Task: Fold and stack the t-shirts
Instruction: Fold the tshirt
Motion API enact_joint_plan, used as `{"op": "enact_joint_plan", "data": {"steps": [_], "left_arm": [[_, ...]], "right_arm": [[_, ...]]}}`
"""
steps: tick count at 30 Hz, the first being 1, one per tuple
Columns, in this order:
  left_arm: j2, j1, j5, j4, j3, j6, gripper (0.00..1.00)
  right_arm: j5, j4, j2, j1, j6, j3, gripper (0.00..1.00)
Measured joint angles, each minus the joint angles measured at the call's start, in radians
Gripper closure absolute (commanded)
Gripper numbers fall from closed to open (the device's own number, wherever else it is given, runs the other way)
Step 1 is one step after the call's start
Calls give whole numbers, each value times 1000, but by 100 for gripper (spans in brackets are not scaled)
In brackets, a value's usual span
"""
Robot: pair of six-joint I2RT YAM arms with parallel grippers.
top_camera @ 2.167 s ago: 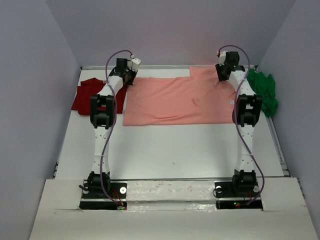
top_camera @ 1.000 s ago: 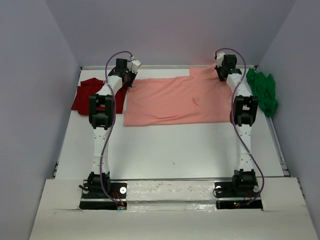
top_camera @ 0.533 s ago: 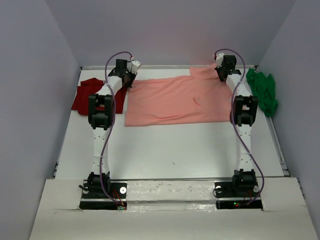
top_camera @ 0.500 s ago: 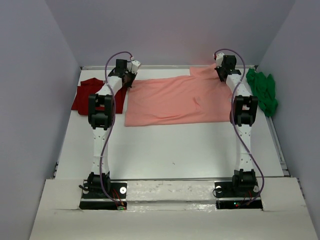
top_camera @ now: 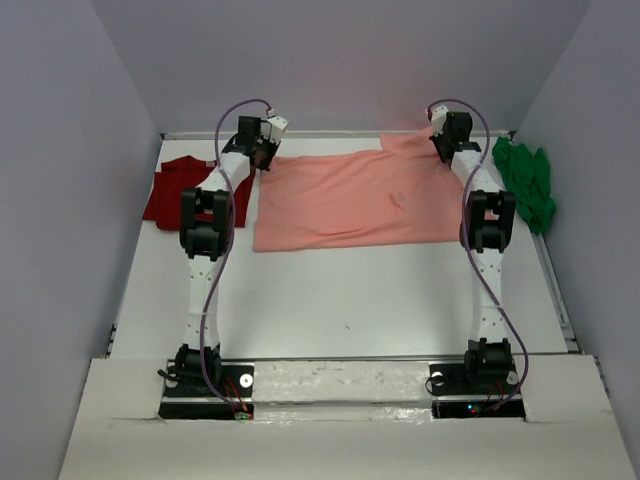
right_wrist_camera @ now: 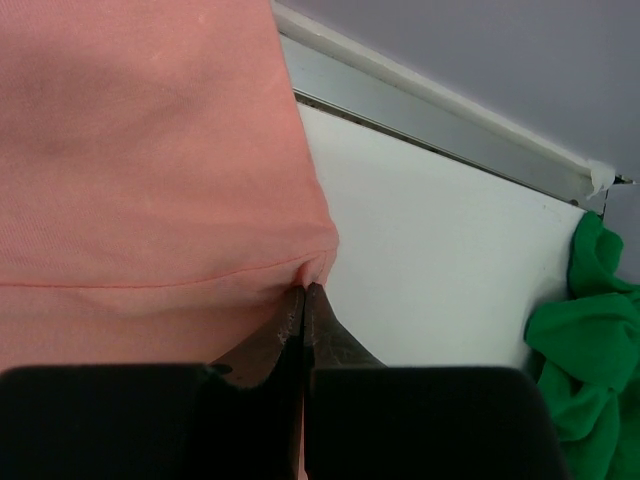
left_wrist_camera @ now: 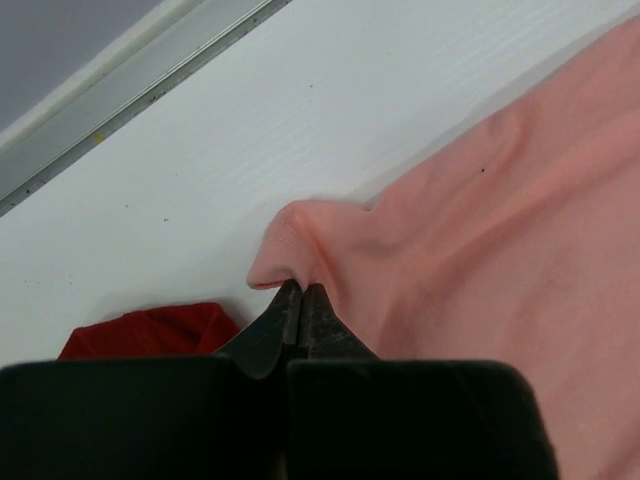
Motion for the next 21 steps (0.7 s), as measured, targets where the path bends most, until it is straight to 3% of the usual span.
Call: {"op": "enact_joint_plan", "data": {"steps": [13, 21], "left_arm": [[-176, -19, -3, 16, -24, -3, 100], [-283, -21, 8, 28, -146, 6, 100]], "right_arm": [[6, 13, -87, 7, -11, -126, 100], [6, 11, -216, 8, -21, -243, 100]]}}
